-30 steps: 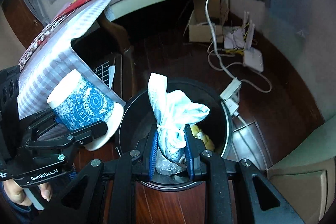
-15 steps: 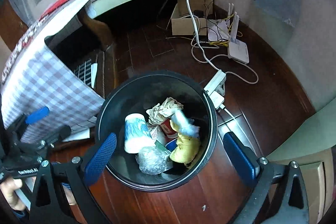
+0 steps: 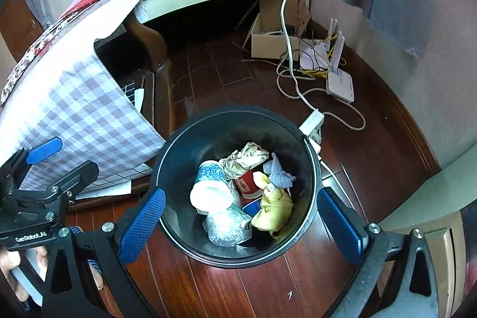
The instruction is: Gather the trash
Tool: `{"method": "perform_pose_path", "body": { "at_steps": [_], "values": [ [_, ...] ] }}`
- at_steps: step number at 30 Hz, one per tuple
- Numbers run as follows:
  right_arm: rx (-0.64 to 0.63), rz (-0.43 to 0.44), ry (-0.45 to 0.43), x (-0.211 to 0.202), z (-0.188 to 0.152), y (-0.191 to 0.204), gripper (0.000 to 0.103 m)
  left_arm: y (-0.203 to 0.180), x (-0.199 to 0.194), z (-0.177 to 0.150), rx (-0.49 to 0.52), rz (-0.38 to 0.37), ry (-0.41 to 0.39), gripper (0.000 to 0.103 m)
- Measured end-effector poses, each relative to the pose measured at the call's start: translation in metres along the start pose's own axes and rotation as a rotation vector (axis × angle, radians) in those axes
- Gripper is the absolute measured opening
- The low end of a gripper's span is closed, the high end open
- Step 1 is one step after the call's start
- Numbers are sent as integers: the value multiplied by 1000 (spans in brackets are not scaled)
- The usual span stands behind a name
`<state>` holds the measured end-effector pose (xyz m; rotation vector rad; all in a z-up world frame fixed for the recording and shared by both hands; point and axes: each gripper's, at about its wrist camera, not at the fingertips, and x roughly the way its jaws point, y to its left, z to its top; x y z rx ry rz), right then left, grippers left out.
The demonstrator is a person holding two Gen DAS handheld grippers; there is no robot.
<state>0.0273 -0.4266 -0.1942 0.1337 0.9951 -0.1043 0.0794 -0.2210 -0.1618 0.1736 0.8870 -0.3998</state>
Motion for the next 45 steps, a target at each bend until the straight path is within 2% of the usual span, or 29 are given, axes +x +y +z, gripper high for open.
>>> {"method": "perform_pose_path", "body": {
  "at_steps": [8,16,22,38,45],
  "values": [
    [-26,-31,-39,-21,4,22,102,13,-28,5,-5,33,-37,102],
    [-52,-56,-151,-81,16,50,102,24,-71,10,-26,57,-108,102],
    [-63,-73,-191,-118,20,68,102,34,-103,13,-45,77,-140,102],
    [-11,-111,-332,-224,6,94,102,32,-190,3,-71,49,-274,102],
    [-35,-132,-360,-247,-1,103,102,33,-207,0,-70,41,-308,102]
  ]
}}
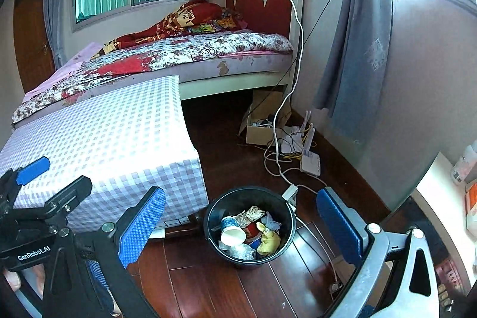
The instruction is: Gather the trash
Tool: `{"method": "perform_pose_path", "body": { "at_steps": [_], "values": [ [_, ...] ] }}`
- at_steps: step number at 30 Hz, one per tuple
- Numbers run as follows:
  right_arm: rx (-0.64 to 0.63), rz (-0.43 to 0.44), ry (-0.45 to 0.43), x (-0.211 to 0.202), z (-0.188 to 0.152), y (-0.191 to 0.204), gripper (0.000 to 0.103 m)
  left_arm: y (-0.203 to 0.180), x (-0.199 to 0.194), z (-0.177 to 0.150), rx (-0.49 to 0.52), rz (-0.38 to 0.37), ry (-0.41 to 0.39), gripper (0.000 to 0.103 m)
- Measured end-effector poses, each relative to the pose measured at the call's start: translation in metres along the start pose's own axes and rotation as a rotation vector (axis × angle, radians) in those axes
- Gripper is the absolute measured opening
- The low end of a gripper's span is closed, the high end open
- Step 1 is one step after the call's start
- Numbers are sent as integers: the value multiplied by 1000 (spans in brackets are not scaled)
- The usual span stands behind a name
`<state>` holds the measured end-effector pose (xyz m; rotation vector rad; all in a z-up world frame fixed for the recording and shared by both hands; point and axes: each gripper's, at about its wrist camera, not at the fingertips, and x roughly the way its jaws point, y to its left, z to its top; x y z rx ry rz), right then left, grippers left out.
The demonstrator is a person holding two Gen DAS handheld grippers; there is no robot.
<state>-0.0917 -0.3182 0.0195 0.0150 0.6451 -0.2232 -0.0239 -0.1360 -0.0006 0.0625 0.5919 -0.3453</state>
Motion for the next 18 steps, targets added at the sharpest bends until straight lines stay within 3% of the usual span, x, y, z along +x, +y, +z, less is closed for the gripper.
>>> {"method": "perform_pose_path", "body": {
  "at_steps": [18],
  "values": [
    [0,-8,6,0,-5,3,102,-2,0,-3,-3,-4,10,102]
  ]
}}
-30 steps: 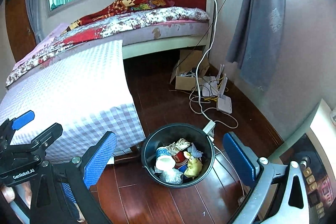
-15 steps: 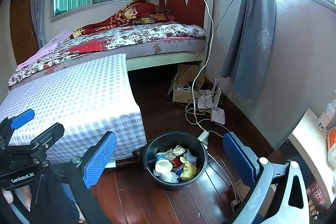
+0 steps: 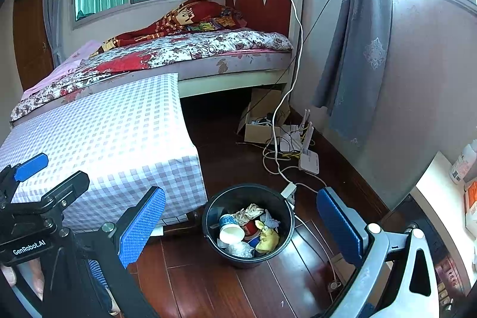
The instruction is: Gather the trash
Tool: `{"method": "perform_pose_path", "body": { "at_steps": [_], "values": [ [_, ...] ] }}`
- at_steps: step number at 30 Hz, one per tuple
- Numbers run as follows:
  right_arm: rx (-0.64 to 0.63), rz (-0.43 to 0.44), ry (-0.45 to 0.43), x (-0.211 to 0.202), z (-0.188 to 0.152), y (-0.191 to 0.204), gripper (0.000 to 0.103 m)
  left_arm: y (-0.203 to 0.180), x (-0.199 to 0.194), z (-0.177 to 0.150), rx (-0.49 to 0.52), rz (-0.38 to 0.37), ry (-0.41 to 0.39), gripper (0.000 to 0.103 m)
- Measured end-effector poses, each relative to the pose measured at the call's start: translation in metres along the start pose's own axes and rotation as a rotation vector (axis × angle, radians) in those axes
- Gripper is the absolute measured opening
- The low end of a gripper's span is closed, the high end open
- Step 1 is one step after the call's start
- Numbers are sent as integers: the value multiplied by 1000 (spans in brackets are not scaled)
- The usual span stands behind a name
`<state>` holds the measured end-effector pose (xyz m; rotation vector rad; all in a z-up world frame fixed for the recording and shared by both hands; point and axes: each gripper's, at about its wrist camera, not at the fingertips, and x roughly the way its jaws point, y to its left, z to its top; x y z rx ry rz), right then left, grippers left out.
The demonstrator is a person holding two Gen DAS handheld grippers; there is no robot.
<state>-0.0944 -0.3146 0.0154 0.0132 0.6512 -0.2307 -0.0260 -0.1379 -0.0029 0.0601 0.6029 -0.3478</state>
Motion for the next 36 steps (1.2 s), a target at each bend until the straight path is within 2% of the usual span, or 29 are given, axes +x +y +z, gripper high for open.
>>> {"method": "perform_pose_path", "body": {
  "at_steps": [36],
  "values": [
    [5,-4,5,0,-2,-2,102,0,1,-1,5,-3,2,102]
  ]
}}
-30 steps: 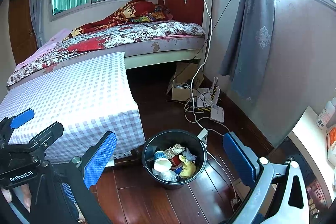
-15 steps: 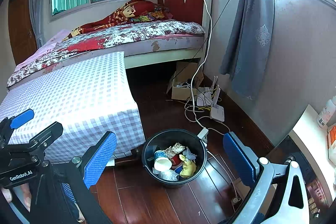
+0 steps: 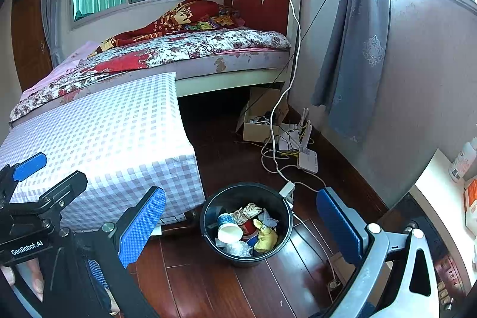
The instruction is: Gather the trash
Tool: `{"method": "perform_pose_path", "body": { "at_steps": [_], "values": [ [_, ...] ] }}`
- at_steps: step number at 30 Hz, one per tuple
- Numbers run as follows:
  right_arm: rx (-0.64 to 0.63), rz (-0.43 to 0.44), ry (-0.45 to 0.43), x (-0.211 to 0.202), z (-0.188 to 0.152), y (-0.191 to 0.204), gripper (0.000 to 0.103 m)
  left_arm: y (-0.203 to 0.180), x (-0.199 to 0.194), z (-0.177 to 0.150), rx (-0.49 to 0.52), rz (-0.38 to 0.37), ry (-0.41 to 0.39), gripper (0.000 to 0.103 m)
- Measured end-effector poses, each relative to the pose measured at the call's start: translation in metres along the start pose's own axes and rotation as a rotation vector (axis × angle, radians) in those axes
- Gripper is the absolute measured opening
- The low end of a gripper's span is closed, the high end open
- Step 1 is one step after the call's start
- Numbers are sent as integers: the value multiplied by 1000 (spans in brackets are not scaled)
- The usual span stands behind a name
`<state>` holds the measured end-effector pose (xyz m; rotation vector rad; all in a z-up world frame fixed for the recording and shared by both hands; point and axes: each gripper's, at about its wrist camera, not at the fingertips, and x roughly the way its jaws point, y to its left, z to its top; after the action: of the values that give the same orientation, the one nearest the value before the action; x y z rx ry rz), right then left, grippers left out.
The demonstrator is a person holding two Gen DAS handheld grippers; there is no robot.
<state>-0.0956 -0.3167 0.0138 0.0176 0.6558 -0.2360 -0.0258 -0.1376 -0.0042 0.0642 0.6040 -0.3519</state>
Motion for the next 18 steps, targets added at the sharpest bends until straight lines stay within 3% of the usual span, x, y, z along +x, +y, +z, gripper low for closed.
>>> {"method": "perform_pose_path", "body": {
  "at_steps": [18],
  "values": [
    [-7,-5,-2,1,1,0,102,3,1,4,9,-5,2,102]
  ]
}}
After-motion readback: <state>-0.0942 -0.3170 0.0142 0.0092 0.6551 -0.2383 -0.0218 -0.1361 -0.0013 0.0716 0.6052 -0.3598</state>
